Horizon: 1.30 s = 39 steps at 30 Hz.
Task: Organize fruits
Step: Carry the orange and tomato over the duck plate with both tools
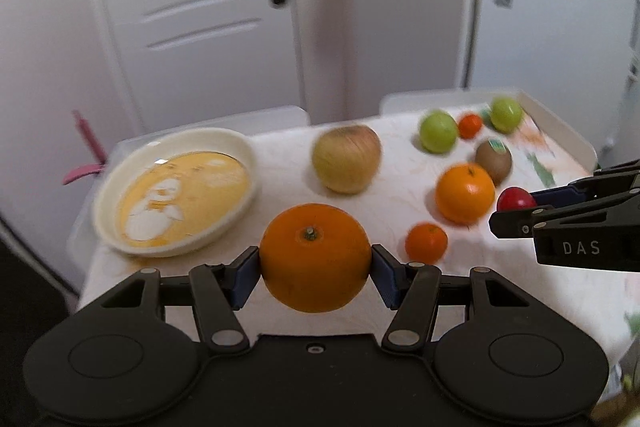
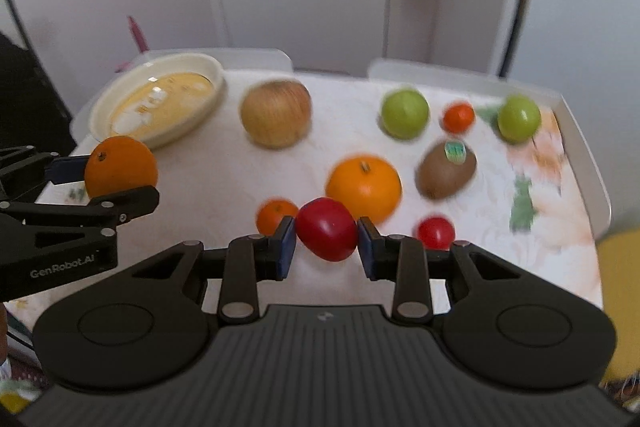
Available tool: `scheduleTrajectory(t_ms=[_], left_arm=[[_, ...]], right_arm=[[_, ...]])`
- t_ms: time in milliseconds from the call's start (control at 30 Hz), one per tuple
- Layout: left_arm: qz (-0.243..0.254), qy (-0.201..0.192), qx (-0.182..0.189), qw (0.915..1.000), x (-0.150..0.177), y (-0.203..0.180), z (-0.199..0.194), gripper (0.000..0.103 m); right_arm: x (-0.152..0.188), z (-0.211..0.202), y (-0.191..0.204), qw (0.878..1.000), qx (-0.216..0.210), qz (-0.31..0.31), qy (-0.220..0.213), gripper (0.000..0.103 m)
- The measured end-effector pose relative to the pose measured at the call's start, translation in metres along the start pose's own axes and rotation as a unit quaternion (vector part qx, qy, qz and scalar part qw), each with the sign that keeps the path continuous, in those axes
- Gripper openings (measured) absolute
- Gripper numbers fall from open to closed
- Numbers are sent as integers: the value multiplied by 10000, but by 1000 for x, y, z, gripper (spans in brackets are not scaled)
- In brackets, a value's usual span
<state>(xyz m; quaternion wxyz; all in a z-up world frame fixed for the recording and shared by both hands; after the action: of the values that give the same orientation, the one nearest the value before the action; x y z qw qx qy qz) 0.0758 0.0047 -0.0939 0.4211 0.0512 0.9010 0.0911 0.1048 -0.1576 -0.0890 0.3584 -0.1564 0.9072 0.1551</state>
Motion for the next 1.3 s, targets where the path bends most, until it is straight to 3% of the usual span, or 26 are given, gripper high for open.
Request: scheduleTrajectory(t_ms=[267,533,933,1300], left_arm=[[-520,-73,-703,9961,-29,40,-22,63],[-545,-148,-982,9936,-58,94,5,63],[-291,97,-751,9967,-78,136,92,63],[136,309,-459,9984,-82,137,172,63]], right_arm=[[-56,-1,14,9987,-385,-289,-141,48],[-105,36,42,9978,-560,-237,-271,48],[-160,129,72,9986,-515,1,-147,48],[-175,195,71,9994,-302,116,85,48]])
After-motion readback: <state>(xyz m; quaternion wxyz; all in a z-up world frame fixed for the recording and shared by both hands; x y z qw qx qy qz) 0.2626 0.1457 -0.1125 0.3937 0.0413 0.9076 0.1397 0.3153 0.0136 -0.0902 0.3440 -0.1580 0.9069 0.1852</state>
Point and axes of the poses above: each gripper's, at about its wrist camera, not at the fingertips, and z roughly the way its jaws point, y to its left, x to its underside, the point moved 2 cm from there along z, roughly the way its jaws point, and after that the axes turned 11 degrees about -x, right-handed, at the moved point
